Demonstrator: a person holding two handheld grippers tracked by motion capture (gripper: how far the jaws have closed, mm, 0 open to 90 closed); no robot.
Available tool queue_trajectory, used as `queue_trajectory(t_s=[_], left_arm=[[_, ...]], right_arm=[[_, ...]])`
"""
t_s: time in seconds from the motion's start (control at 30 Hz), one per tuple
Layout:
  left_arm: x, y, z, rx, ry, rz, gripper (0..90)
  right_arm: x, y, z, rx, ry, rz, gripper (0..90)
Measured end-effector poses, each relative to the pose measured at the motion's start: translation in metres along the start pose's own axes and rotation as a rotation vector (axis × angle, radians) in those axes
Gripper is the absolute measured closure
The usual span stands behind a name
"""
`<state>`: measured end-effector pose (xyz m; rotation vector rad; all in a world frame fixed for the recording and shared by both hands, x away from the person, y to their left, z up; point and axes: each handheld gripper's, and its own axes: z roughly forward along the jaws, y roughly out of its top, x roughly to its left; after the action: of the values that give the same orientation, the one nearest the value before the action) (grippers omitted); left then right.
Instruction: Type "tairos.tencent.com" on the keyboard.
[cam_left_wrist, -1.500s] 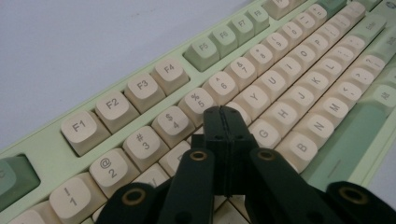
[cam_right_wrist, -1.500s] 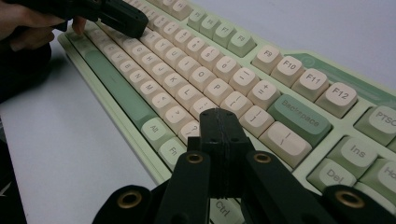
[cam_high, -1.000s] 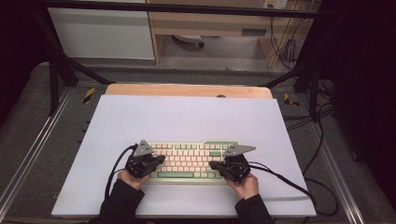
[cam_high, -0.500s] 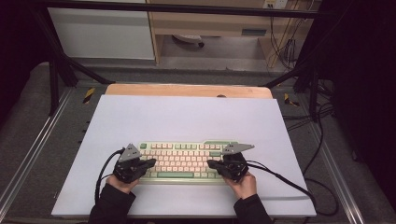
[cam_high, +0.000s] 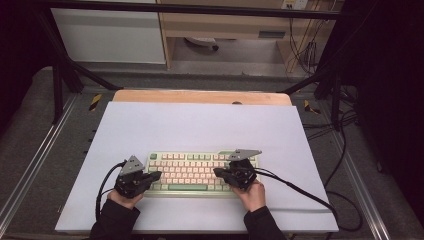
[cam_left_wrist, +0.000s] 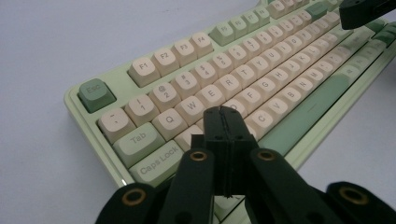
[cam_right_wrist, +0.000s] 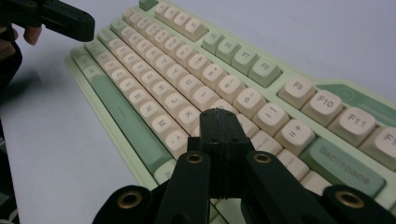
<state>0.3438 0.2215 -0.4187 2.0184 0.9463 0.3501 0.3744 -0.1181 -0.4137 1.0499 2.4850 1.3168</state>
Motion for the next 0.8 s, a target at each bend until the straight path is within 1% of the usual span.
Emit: queue_trajectory(t_s=[0.13,0.23,0.27,0.33,0.43,0.53,0.67,0.8], left_arm=[[0.000,0.000,-0.001,0.000,-0.001,0.001,90.0],[0.000,0.000,0.000,-0.001,-0.002,-0.001,90.0],[0.001,0.000,0.000,0.000,-0.002,0.000,90.0],[0.001,0.000,0.000,0.000,-0.002,-0.001,90.0],[0.001,0.000,0.000,0.001,-0.002,-0.001,90.0],[0.001,0.000,0.000,0.002,-0.002,-0.002,90.0],[0.001,0.000,0.001,0.003,-0.002,0.001,90.0],[0.001,0.000,0.001,0.004,-0.003,0.003,90.0]], right_arm=[[0.004,0.008,0.009,0.002,0.001,-0.011,90.0],[0.006,0.013,0.016,0.017,-0.011,-0.026,90.0],[0.006,0.014,0.018,0.019,-0.006,-0.022,90.0],[0.007,0.016,0.022,0.024,-0.012,-0.019,90.0],[0.005,0.017,0.028,0.033,-0.014,-0.026,90.0],[0.003,0.016,0.032,0.037,-0.026,-0.020,90.0],[0.002,0.015,0.036,0.046,-0.031,-0.012,90.0],[0.000,0.014,0.038,0.057,-0.034,-0.017,90.0]])
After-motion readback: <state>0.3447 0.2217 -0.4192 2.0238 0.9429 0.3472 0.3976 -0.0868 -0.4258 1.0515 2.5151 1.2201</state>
